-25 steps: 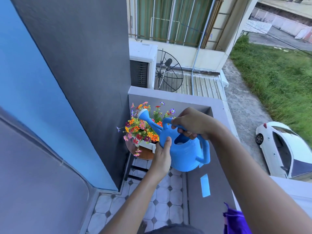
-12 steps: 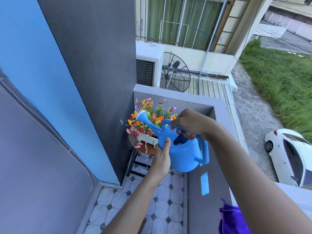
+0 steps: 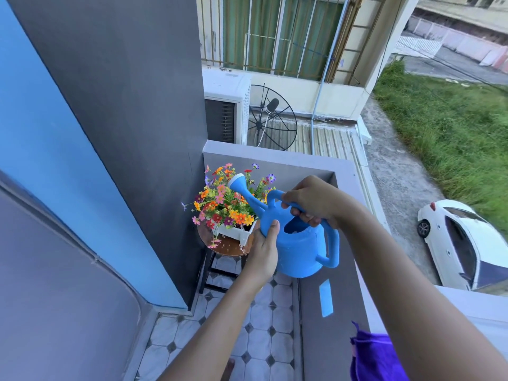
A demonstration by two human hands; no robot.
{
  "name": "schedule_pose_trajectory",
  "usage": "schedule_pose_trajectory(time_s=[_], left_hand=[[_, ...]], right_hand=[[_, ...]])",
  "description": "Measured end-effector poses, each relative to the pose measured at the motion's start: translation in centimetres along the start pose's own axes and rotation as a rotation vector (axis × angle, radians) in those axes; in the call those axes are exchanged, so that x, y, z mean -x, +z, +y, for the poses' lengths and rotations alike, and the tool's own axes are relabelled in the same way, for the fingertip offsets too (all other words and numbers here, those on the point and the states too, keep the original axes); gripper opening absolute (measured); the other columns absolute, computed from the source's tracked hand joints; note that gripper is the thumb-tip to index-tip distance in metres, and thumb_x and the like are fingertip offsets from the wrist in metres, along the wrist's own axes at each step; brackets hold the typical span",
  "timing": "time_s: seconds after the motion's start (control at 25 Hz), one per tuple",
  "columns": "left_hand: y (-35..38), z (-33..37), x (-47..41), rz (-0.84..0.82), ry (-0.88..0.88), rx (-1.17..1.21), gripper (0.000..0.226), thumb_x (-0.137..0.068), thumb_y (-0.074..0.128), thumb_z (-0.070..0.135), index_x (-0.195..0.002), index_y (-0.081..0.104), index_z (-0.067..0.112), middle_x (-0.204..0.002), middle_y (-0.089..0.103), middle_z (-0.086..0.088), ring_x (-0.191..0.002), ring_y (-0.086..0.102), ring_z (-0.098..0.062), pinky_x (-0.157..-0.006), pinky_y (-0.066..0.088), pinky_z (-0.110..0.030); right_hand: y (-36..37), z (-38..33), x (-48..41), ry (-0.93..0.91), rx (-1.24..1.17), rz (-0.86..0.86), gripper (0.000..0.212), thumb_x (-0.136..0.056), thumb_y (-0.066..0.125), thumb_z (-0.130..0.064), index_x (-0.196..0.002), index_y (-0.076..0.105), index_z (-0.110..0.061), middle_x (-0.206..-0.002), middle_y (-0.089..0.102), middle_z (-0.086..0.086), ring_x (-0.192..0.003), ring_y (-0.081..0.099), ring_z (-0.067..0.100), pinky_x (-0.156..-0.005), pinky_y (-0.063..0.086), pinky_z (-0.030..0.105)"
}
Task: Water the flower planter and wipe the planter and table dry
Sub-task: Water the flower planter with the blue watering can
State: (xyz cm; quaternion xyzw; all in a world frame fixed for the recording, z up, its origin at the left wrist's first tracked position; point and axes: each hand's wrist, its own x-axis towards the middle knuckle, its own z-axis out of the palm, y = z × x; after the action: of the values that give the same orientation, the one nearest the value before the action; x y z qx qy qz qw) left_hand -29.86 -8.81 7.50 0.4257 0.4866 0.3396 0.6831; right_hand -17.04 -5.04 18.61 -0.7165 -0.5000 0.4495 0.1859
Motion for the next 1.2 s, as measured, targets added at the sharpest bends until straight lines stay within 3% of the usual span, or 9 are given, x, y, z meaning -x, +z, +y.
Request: schedule_pose_trajectory(time_s=[0.24,0.48,0.6,0.72,0.88,1.0,1.2], left_hand=[[1.2,0.3,-3.3,-0.072,-0.051,-0.035,0.049,-0.086,0.042,0.068,-0.123,0.038,0.037,-0.111,0.057,0.012,-0.110,0.057,-0.018,-0.103,0.044,-0.055],[1.8,1.3,-5.7,-0.130,-0.051,-0.027,0.031,-0.097,0.039,0.054,-0.122,0.037,0.035,-0.108,0.054,0.015,-0.103,0.055,-0.011,-0.103,0.046,-0.051],[1.7,1.9,-7.2,-0.147,-0.050,-0.045,0.031,-0.096,0.039,0.056,-0.121,0.039,0.039,-0.125,0.055,0.004,-0.115,0.056,-0.016,-0.104,0.045,-0.051],[1.2,2.3,-8.7,-0.161,-0.051,-0.047,0.021,-0.093,0.040,0.061,-0.109,0.045,0.047,-0.121,0.059,0.008,-0.113,0.058,-0.016,-0.101,0.047,-0.052],[0.2,2.0,-11.5,-0.166,-0.089,-0.080,0.066,-0.065,0.046,0.089,-0.117,0.048,0.049,-0.125,0.061,0.006,-0.115,0.060,-0.018,-0.099,0.047,-0.054],[-0.6,1.9,-13.4,-0.154,-0.077,-0.070,0.049,-0.068,0.048,0.086,-0.103,0.053,0.051,-0.121,0.065,0.003,-0.111,0.063,-0.021,-0.096,0.049,-0.056],[-1.8,3.2,-14.5,-0.177,-0.047,-0.020,0.028,-0.087,0.049,0.063,-0.105,0.050,0.041,-0.121,0.065,-0.005,-0.109,0.064,-0.024,-0.097,0.049,-0.056]], right_hand=[[-2.3,0.5,-1.0,0.032,-0.021,0.076,0.030,-0.096,0.056,-0.013,-0.100,0.067,0.015,-0.070,0.049,0.017,-0.041,0.031,0.017,-0.038,0.026,0.021],[-3.5,0.8,-2.9,0.062,-0.047,0.121,0.030,-0.097,0.055,-0.013,-0.099,0.066,0.014,-0.069,0.048,0.017,-0.042,0.032,0.018,-0.038,0.028,0.021],[-3.9,0.8,-4.1,0.069,-0.073,0.150,0.028,-0.096,0.055,-0.012,-0.097,0.066,0.013,-0.065,0.048,0.015,-0.042,0.031,0.019,-0.039,0.028,0.021],[-4.1,0.4,-5.4,0.076,-0.089,0.177,0.025,-0.096,0.054,-0.012,-0.094,0.067,0.010,-0.063,0.049,0.014,-0.042,0.032,0.020,-0.039,0.029,0.022],[-3.9,-0.3,-7.1,0.079,-0.096,0.202,0.024,-0.096,0.054,-0.014,-0.087,0.066,0.004,-0.059,0.049,0.011,-0.041,0.033,0.020,-0.039,0.031,0.021],[-3.5,-1.0,-8.5,0.091,-0.140,0.220,0.022,-0.096,0.054,-0.013,-0.085,0.065,0.002,-0.061,0.047,0.013,-0.041,0.031,0.019,-0.040,0.027,0.019],[-2.7,-1.5,-9.6,0.093,-0.189,0.254,0.026,-0.097,0.055,-0.016,-0.089,0.068,0.005,-0.064,0.048,0.014,-0.043,0.031,0.019,-0.040,0.028,0.020]])
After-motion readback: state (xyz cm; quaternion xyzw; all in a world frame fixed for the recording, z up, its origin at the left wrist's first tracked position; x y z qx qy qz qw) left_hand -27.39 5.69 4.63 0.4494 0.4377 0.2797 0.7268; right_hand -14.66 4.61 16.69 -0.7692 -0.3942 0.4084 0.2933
